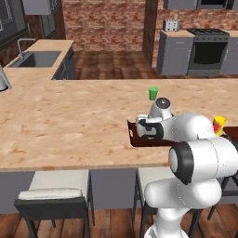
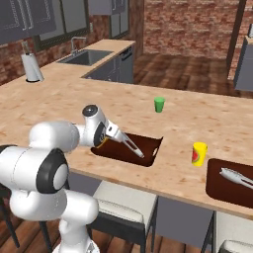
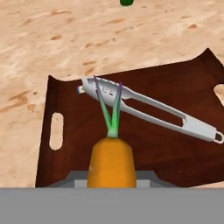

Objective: Gather the carrot and eggplant from the fridge and place them on a tray on the dining counter. Then gather the fishs from the fridge and place them on the other tray.

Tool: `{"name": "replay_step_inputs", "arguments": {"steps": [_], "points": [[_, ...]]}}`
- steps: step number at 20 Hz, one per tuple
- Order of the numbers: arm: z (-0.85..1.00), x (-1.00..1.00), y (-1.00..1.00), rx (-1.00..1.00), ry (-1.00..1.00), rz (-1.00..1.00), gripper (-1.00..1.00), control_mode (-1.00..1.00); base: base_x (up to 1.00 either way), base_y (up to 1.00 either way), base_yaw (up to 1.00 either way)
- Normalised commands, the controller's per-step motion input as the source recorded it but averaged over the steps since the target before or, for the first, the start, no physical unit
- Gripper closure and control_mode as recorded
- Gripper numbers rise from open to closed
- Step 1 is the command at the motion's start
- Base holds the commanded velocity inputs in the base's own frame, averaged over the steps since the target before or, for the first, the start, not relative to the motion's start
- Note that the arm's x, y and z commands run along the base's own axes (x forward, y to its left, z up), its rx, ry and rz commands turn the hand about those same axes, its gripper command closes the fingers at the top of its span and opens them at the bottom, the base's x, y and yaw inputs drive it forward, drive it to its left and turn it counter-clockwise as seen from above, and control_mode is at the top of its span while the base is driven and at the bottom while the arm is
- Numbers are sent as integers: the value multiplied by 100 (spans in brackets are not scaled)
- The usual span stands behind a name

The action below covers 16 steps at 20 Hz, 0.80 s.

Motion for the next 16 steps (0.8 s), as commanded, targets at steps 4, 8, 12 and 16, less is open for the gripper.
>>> {"name": "replay_step_inputs", "arguments": {"steps": [4,8,12,16], "points": [[-31,31,-1,0,0,0,100,-100,0,0,0],[-21,24,0,3,1,0,100,-100,0,0,0],[-20,18,-1,4,1,0,100,-100,0,0,0],[-22,18,-3,3,2,0,100,-100,0,0,0]]}}
